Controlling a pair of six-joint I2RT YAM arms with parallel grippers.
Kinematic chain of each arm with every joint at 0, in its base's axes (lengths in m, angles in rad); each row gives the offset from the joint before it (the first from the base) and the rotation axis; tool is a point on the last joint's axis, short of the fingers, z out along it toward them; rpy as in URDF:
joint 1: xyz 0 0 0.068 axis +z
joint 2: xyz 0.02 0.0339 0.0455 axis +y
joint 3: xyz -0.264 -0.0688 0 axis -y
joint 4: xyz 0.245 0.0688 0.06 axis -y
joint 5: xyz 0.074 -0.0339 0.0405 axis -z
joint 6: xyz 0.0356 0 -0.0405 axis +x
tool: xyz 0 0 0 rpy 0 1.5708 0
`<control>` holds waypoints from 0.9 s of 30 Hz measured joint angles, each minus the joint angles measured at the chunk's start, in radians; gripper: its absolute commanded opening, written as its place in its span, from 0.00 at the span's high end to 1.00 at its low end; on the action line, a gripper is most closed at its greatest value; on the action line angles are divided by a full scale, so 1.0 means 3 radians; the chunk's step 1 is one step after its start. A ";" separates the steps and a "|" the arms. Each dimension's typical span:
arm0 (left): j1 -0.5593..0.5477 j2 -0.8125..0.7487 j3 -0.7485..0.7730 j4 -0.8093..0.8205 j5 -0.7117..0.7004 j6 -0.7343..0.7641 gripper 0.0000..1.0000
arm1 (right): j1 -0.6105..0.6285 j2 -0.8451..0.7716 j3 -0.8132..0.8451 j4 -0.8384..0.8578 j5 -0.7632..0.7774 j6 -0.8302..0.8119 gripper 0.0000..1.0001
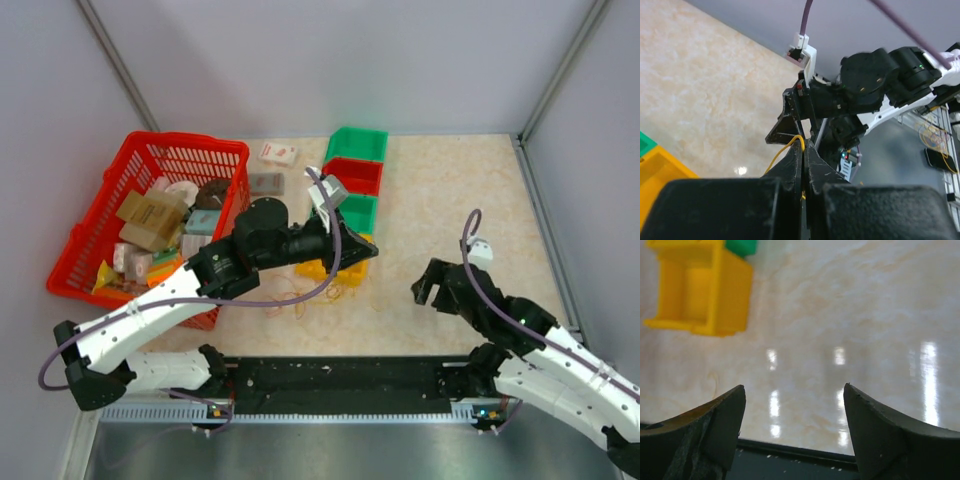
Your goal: Untangle the cables
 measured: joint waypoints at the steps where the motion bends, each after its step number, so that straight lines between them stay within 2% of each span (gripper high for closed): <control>1: -0.0001 0.0048 0.0000 -0.0029 0.0039 -0.0006 1.00 | 0.0003 -0.0078 -0.0080 0.0200 -0.0248 -0.0112 0.23; 4: -0.0004 0.0163 -0.0005 -0.0088 0.0132 -0.0042 1.00 | 0.0005 -0.0502 -0.0491 0.0907 -0.0964 -0.0352 0.27; 7: -0.0005 0.0174 -0.0004 -0.0102 0.0192 -0.0081 1.00 | 0.0005 -0.0752 -0.0818 0.1503 -0.1462 -0.0359 0.37; 11: -0.0008 0.0167 -0.0004 -0.0100 0.0230 -0.0095 1.00 | 0.0017 -0.0448 -0.0961 0.2134 -0.1989 -0.0268 0.54; 13: -0.0008 0.0167 -0.0004 -0.0100 0.0234 -0.0102 1.00 | 0.0057 -0.0268 -0.0961 0.2337 -0.2112 -0.0234 0.59; 16: -0.0008 0.0167 -0.0004 -0.0100 0.0235 -0.0102 1.00 | 0.0113 -0.0140 -0.0963 0.2504 -0.2150 -0.0187 0.59; 20: -0.0008 0.0167 -0.0004 -0.0094 0.0259 -0.0104 1.00 | 0.0122 -0.0139 -0.0963 0.2722 -0.2138 -0.0139 0.50; 27: -0.0008 0.0167 -0.0004 -0.0072 0.0281 -0.0103 1.00 | 0.0125 -0.0217 -0.0898 0.2466 -0.2052 -0.0079 0.55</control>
